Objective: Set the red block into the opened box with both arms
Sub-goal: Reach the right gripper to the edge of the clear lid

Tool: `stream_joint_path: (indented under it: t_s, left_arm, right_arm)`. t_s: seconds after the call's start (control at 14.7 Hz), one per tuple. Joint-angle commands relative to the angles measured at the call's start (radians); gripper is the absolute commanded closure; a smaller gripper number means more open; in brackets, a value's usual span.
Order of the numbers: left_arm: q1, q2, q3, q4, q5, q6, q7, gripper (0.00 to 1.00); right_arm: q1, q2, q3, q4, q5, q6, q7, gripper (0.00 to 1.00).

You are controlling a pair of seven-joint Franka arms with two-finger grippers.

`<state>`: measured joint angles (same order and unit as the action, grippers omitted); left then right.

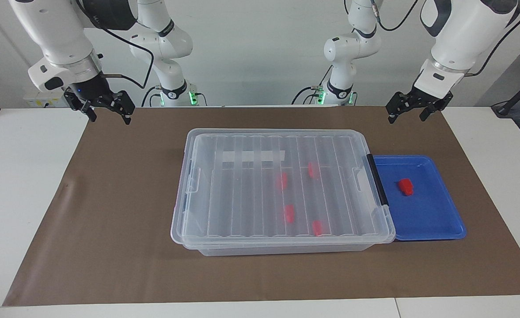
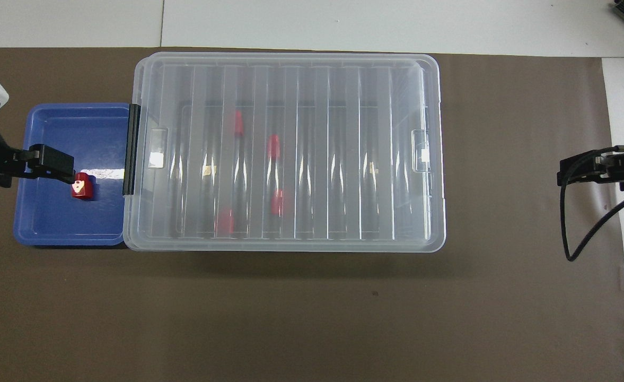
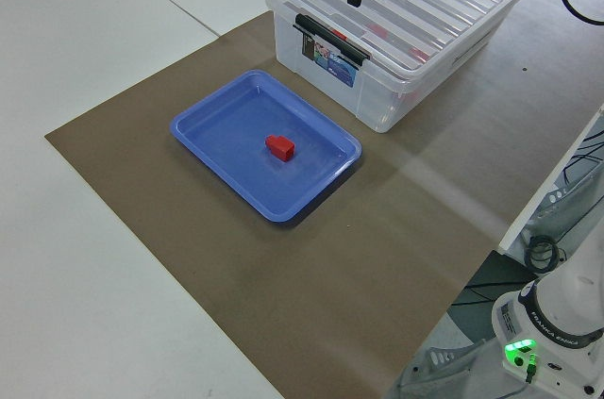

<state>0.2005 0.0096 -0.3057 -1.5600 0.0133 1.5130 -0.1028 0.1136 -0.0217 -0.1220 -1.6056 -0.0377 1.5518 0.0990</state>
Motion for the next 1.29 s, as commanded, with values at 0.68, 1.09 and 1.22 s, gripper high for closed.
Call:
stream_joint_path:
  t_s: [0.68,1.09,1.22]
  left_arm:
    - [-0.001,-0.034,0.014,-0.037,0.013,0.035,-0.008,0.00]
    - [-0.171,-0.033,0.217,-0.032,0.013,0.035,-0.003,0.00]
    - [-0.173,-0.034,0.218,-0.034,0.013,0.036,-0.002,0.00]
  right_arm:
    - [0.015,0.055,0.004,-0.066,0.116,0.276,-0.024,0.00]
    - [0.110,0.196,0.013,-0.076,0.228,0.482,-0.018,0.00]
    - [0.130,0.227,0.013,-0.102,0.228,0.543,-0.018,0.00]
